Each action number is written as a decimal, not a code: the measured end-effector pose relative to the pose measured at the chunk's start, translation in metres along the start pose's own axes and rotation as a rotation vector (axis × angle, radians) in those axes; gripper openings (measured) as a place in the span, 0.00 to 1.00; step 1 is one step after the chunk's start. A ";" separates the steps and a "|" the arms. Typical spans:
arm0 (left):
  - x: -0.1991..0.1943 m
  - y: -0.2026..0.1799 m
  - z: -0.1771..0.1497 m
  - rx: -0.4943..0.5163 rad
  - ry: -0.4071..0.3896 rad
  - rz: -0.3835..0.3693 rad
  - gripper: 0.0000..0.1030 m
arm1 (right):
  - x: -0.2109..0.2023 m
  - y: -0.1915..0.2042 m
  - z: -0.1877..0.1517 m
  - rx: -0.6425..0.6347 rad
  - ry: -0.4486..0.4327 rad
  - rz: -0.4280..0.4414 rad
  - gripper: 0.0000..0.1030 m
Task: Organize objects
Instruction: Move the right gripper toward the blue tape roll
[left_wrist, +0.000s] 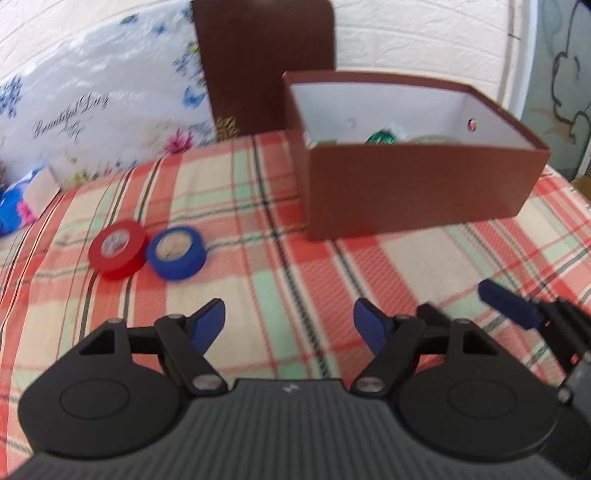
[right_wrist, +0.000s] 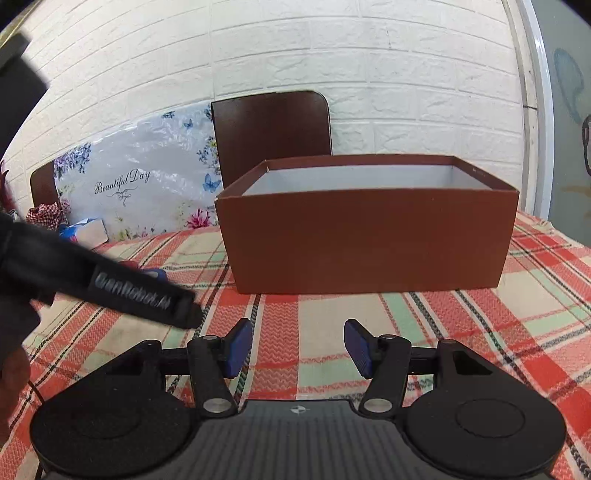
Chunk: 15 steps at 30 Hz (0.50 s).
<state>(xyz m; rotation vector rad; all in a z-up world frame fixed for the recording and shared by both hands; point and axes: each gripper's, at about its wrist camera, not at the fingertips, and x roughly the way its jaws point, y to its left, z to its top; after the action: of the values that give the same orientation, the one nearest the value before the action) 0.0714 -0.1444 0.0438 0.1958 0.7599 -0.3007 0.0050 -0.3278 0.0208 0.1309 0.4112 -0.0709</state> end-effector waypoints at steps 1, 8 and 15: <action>0.000 0.003 -0.005 -0.008 0.004 0.006 0.76 | 0.003 0.000 -0.002 0.003 0.008 -0.002 0.56; -0.004 0.012 -0.021 -0.034 0.011 0.029 0.77 | -0.004 0.011 -0.008 -0.055 0.010 -0.006 0.56; -0.003 0.025 -0.027 -0.058 0.012 0.061 0.77 | -0.004 0.011 -0.006 -0.040 0.025 -0.024 0.57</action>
<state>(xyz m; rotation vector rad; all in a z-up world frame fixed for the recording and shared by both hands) 0.0604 -0.1127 0.0289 0.1656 0.7722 -0.2197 -0.0001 -0.3158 0.0183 0.0879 0.4394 -0.0847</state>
